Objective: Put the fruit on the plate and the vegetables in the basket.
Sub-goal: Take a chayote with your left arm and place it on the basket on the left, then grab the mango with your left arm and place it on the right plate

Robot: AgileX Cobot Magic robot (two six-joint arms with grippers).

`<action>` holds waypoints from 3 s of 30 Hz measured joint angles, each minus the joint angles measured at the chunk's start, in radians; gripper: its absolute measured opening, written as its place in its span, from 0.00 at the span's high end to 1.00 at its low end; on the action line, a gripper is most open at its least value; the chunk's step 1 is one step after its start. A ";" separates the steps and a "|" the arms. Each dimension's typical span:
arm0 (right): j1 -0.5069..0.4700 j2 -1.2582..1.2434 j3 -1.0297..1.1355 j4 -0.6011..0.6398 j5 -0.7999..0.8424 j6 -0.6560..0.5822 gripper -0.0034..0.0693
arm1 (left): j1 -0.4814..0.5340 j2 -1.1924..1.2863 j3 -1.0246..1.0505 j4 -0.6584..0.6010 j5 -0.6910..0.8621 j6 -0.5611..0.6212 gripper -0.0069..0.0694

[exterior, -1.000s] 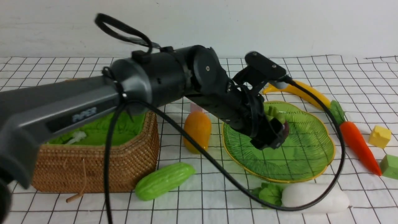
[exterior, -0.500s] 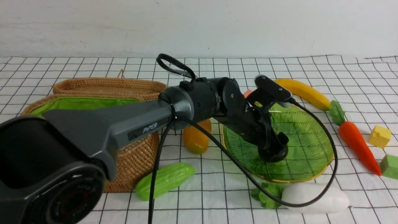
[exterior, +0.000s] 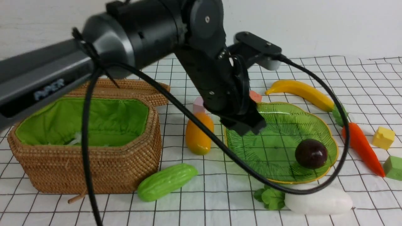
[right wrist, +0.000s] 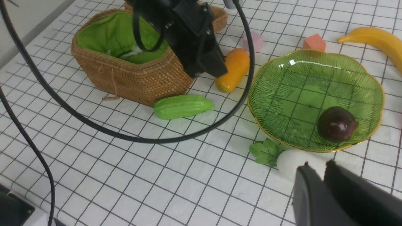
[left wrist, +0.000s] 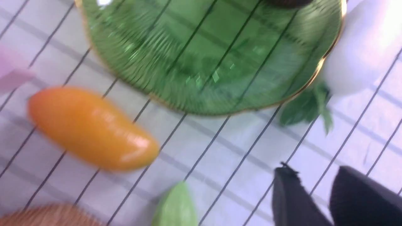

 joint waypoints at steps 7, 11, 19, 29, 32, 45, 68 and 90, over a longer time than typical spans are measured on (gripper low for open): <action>0.000 0.000 0.001 0.088 0.000 -0.091 0.83 | 0.000 -0.137 0.188 0.105 0.054 -0.042 0.93; 0.000 0.000 0.036 0.120 0.000 -0.117 0.83 | 0.000 -0.166 0.360 0.118 0.018 -0.026 0.92; 0.000 0.000 0.146 0.182 -0.001 -0.120 0.83 | 0.000 -0.062 0.442 0.179 -0.209 -0.026 0.43; 0.000 0.000 0.152 0.220 -0.001 -0.120 0.83 | 0.003 0.104 0.442 0.357 -0.340 -0.070 0.14; 0.000 0.000 0.152 0.223 -0.001 -0.120 0.83 | 0.003 0.148 0.442 0.389 -0.340 -0.105 0.23; 0.000 -0.007 0.152 0.273 -0.001 -0.122 0.83 | -0.089 0.037 0.423 0.339 -0.190 -0.130 0.38; 0.000 -0.007 0.152 0.482 -0.103 -0.516 0.82 | 0.431 -0.306 0.427 0.220 -0.174 0.561 0.38; 0.000 -0.007 0.152 0.315 -0.149 -0.371 0.80 | 0.233 -0.267 0.411 -0.110 -0.280 -0.022 0.79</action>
